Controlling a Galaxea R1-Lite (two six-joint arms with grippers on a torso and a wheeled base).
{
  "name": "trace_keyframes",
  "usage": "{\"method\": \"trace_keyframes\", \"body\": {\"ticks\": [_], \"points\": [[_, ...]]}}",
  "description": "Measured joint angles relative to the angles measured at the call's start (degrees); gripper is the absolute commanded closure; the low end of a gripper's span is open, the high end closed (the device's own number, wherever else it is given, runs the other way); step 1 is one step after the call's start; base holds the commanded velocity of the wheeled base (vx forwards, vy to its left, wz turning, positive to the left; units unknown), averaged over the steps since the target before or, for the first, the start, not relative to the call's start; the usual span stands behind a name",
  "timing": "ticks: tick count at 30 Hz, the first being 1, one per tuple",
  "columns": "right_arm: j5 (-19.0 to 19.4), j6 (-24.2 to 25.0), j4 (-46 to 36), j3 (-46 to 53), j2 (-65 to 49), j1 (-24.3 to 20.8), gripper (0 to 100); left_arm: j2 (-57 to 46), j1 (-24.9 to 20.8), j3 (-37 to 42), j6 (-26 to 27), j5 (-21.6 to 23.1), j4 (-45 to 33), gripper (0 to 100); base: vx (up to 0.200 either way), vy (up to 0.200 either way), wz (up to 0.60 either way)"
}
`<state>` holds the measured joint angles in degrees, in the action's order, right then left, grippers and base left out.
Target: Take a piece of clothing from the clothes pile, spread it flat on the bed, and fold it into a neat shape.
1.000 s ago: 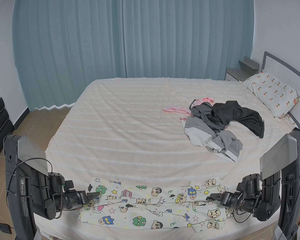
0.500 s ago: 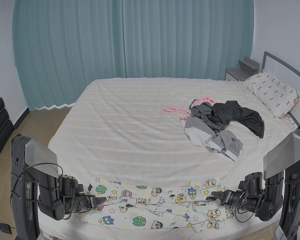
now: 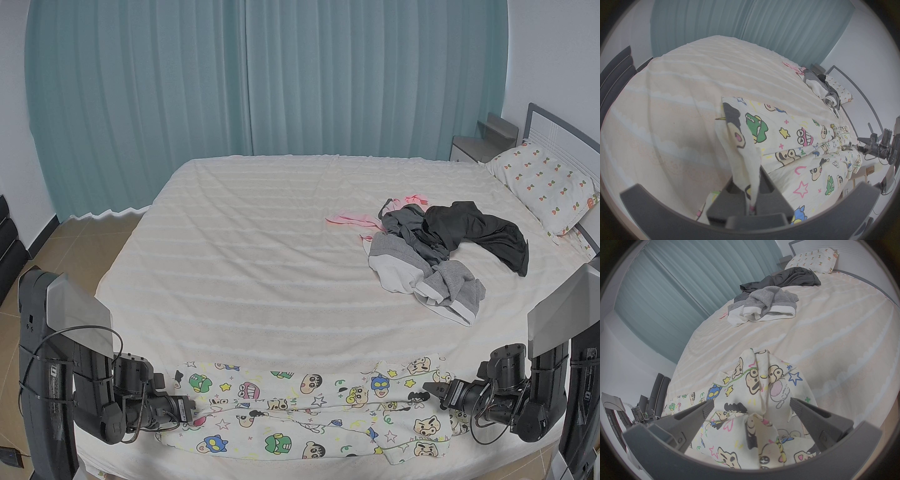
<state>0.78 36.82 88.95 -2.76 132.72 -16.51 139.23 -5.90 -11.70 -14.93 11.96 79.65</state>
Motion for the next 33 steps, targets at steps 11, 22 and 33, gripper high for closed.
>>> {"method": "trace_keyframes", "body": {"ticks": [11, 22, 33], "points": [[0.0, 0.0, 0.0, 0.4, -0.4, 0.0, 0, -5.6, 4.5, -0.7, 3.0, 0.8, -7.0, 100, 0.000, 0.000, 0.00], [0.0, 0.0, 0.0, 0.4, -1.1, 0.0, 0, -12.7, 10.7, -6.6, 3.5, 3.6, -19.3, 100, 0.000, 0.000, 0.00], [0.0, 0.0, 0.0, 0.5, -1.2, 0.0, 0, -16.3, 24.4, -12.4, 10.1, 10.1, -30.2, 100, 0.000, 0.000, 0.00]]}}
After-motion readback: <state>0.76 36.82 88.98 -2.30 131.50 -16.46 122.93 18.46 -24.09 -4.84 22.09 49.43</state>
